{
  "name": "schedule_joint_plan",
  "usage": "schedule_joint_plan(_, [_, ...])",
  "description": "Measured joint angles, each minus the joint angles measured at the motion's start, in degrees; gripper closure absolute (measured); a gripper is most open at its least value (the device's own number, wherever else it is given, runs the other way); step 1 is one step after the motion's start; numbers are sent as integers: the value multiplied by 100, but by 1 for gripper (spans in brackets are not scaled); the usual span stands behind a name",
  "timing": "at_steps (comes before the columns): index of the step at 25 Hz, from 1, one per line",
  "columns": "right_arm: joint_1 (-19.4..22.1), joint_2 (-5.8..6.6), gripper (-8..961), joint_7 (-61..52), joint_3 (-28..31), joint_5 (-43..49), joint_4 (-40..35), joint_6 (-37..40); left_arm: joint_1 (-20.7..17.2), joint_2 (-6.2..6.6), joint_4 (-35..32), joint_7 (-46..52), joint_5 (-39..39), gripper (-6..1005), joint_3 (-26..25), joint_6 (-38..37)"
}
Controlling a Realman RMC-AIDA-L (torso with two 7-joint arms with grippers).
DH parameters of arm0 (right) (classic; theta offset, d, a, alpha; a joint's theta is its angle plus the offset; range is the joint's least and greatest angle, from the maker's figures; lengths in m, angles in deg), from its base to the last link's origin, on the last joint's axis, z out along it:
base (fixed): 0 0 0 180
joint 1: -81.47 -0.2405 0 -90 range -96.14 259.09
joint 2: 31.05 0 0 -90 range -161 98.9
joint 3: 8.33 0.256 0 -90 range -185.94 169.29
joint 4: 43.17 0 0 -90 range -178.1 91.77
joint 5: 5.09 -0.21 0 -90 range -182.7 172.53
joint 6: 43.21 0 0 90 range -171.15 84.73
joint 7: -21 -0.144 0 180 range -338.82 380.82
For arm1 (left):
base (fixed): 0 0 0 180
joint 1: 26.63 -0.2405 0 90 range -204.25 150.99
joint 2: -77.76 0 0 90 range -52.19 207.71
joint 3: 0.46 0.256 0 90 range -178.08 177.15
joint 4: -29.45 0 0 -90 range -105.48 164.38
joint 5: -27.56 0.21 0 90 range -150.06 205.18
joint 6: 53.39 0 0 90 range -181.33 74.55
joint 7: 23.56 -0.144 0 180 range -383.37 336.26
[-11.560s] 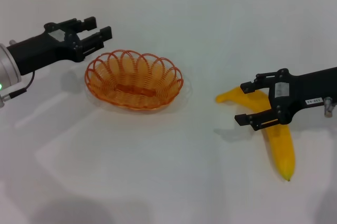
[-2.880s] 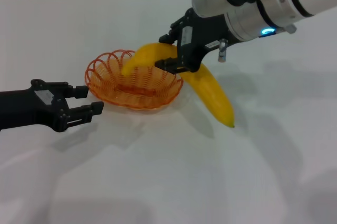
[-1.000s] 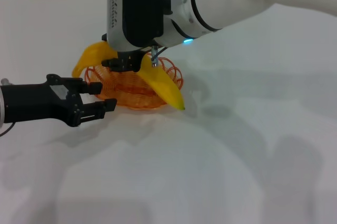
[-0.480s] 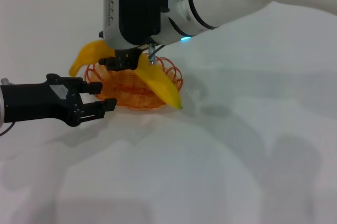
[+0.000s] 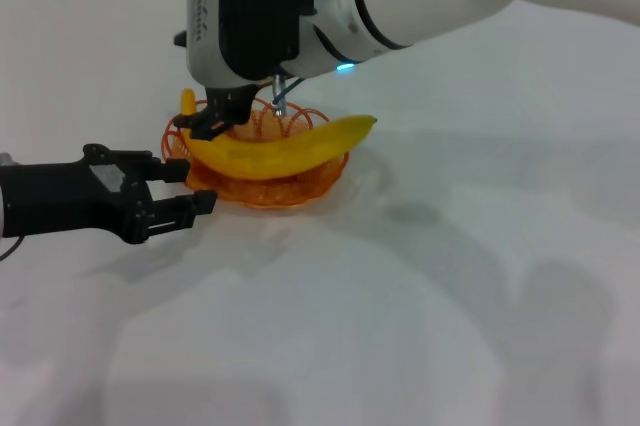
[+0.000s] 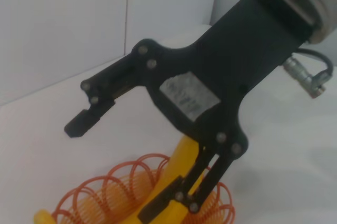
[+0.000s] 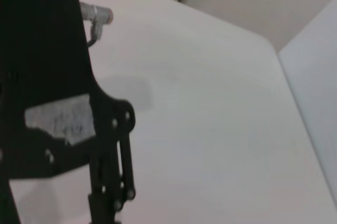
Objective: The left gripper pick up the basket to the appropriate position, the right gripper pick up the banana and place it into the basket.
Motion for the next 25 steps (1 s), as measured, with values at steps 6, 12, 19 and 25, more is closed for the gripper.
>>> schedule_joint_plan(6, [697,39,74,48,635,195,-1064,398,-55,5,2,0,8,476,-17,-1])
schedule_joint_plan(12, [1601,43,71,505,1669,-15,-2131,1300,-65,5,7,-5,-26,476,-26,-1])
schedule_joint_plan(19, [2299,51,75,1413,2811,-1271,-2406,2483,-88,-3,9,-8,-31,477,-29,0])
schedule_joint_plan(25, [2808,51,77,1798,3400,-1822,-2356,3127,-84,-11,9,-57,-55,477,-28,0])
